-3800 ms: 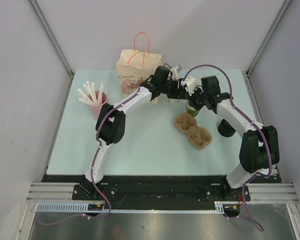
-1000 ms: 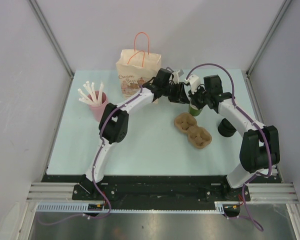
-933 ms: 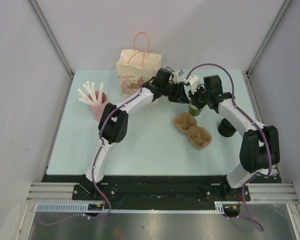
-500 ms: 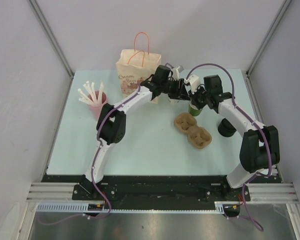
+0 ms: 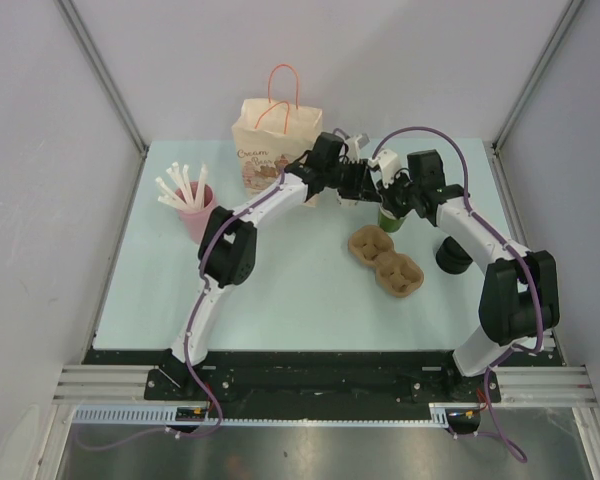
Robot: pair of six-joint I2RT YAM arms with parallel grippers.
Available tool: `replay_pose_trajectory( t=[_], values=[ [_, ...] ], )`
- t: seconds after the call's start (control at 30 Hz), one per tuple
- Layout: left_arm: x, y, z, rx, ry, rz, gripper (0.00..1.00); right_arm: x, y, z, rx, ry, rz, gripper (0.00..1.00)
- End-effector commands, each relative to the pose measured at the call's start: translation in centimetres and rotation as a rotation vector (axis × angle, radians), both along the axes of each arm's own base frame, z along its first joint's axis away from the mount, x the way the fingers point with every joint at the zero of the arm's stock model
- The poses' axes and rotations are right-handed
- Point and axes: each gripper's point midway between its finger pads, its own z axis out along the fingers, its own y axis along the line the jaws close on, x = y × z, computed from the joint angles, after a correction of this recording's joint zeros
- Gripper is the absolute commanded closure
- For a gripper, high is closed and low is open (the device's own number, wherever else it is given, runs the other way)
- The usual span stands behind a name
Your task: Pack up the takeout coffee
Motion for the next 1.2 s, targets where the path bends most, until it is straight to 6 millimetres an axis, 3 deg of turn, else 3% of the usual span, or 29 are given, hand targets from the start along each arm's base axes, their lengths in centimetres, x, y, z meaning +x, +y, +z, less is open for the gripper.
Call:
replay_pose_trajectory(
  t=[0.0,0.13,0.37,0.87,1.17],
  values=[
    [0.7,-1.2,1.9,-0.034,-0.067,-0.01,0.59,0.0,0.6,-0.4,0.002,0.009,0.018,1.0],
    [0.9,-1.3,2.1,-0.04,-0.061,-0.003,0.58,-0.1,0.6,-0.1,0.002,0.002,0.021,1.0],
    [0.7,-1.0,0.2,-0.01,-0.042,-0.002,0.58,0.0,0.7,3.3,0.036,-0.088,0.026,1.0],
    [0.5,-1.1,0.8,-0.006,-0.074,-0.011,0.58,0.0,-0.1,5.1,0.03,-0.138,0.005,1.0],
    [-0.5,-1.7,5.5,-0.092,-0.101,-0.067,0.52,0.1,-1.3,3.0,0.022,-0.07,-0.026,1.0]
  ],
)
